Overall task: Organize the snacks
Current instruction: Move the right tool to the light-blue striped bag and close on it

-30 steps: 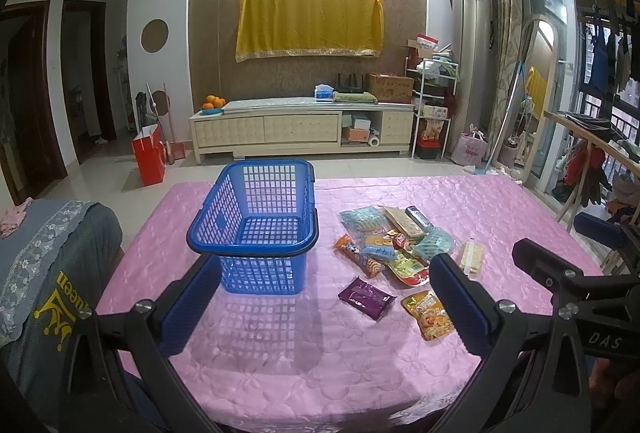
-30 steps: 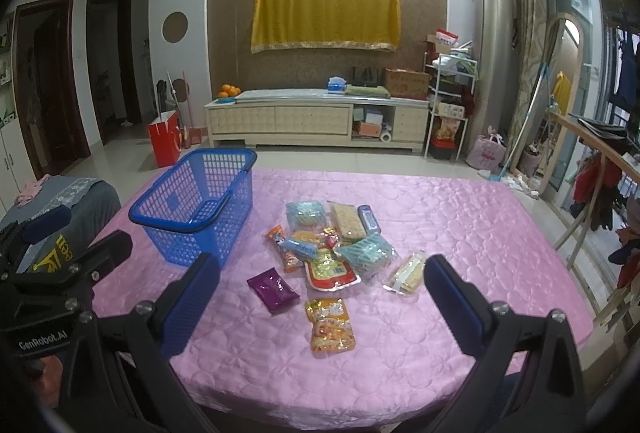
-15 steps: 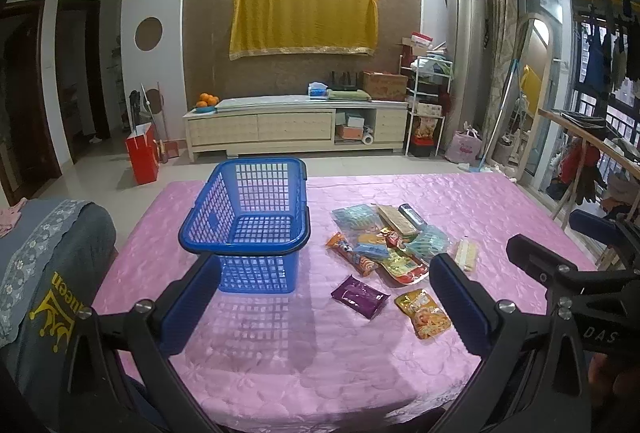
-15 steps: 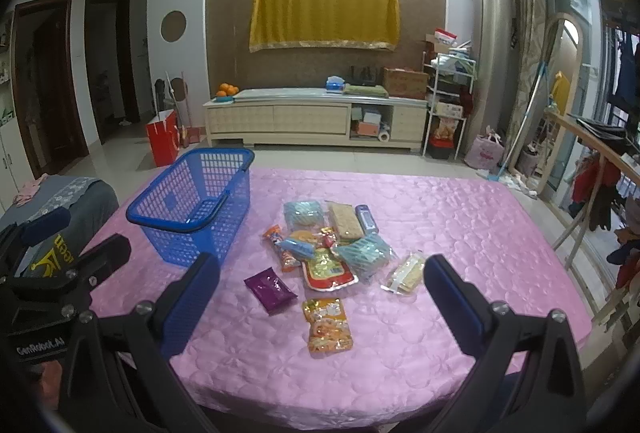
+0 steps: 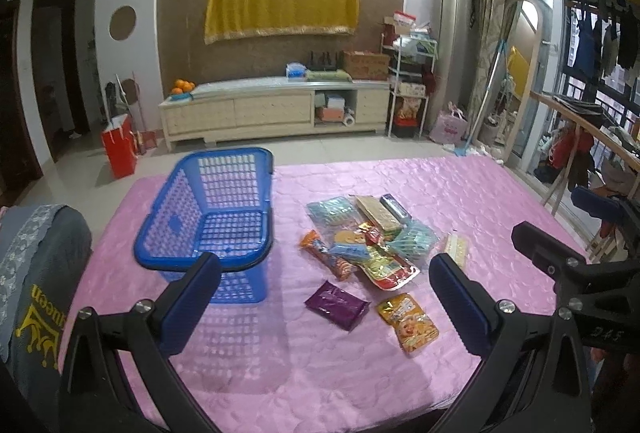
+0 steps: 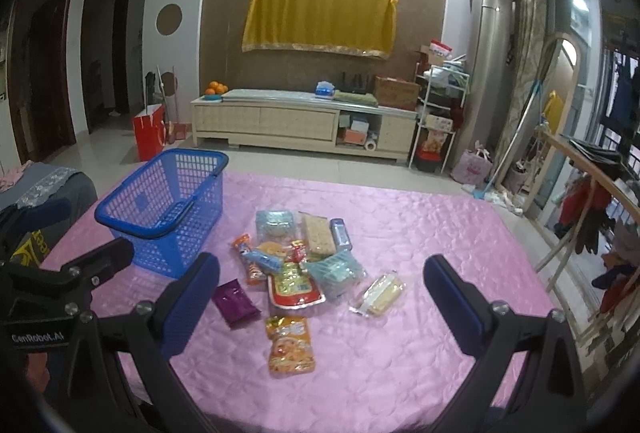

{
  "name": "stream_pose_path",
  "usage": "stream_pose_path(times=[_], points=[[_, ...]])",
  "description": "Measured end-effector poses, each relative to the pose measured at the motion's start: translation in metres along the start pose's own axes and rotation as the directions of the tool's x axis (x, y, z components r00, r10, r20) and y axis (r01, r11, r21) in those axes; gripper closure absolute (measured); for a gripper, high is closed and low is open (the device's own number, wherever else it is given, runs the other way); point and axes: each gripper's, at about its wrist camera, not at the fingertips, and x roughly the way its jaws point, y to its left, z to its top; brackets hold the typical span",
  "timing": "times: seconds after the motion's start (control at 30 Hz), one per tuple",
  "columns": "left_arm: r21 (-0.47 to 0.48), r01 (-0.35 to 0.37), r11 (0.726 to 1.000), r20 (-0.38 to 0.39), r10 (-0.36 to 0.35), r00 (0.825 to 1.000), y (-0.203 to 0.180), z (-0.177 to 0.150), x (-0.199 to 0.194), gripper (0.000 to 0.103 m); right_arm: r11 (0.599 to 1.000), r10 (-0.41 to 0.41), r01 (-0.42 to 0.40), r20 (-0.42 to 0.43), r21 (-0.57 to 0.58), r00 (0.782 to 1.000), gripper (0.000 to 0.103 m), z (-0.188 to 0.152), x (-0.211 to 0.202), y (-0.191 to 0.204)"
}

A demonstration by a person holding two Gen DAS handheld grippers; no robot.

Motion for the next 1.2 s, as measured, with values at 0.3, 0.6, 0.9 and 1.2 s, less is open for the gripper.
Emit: stream_pose_path(times=[0.3, 0.6, 0.9, 1.2], points=[[0.034, 0.018, 0.999, -0.130, -0.013, 0.991, -0.018, 0.019, 0.066, 0.000, 0.989, 0.144, -0.141, -0.127, 0.034, 0.981, 0.000, 0.010, 0.065, -0.032], [0.088, 0.048, 0.995, -0.293, -0.021, 0.956, -0.031, 0.024, 0.142, 0.000, 0.969, 0.238, -0.247, -0.282, 0.007, 0.929, 0.000, -0.003, 0.151, -0.056], [0.066, 0.088, 0.994, -0.420, -0.052, 0.906, -0.039, 0.010, 0.204, 0.000, 0.952, 0.289, -0.304, -0.405, 0.029, 0.867, 0.004, -0.020, 0.218, -0.074], [0.127, 0.093, 0.987, -0.447, -0.027, 0.894, -0.044, 0.012, 0.230, 0.000, 0.926, 0.325, -0.377, -0.449, -0.030, 0.832, 0.004, -0.035, 0.265, -0.065]])
